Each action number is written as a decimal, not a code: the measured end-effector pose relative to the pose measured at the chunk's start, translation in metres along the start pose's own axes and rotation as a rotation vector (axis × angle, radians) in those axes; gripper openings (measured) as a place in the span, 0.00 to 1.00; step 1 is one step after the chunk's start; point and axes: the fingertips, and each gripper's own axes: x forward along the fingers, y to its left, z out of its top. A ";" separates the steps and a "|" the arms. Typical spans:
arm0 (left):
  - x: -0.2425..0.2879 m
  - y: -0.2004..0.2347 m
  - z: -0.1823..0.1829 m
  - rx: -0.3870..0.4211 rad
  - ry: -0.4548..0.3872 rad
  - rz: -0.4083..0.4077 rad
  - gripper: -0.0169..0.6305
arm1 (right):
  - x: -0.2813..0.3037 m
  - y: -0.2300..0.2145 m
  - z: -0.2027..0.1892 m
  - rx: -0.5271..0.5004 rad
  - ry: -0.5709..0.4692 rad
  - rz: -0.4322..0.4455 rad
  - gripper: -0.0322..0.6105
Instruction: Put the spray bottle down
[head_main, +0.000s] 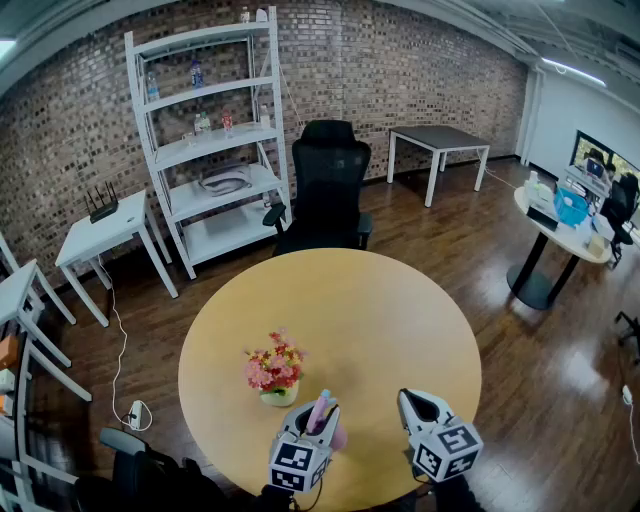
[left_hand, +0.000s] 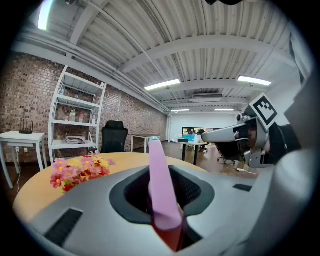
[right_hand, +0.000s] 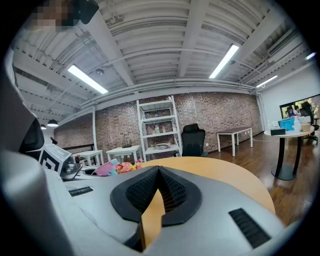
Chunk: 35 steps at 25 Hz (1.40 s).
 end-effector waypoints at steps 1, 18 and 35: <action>0.004 -0.002 0.001 0.005 -0.013 -0.002 0.20 | 0.000 0.000 0.000 0.000 0.001 0.000 0.03; 0.073 -0.039 -0.032 0.165 0.027 -0.080 0.21 | -0.008 -0.006 -0.006 0.002 0.015 -0.020 0.03; 0.075 -0.046 -0.036 0.208 -0.023 -0.044 0.21 | -0.022 -0.017 -0.005 0.009 0.017 -0.048 0.03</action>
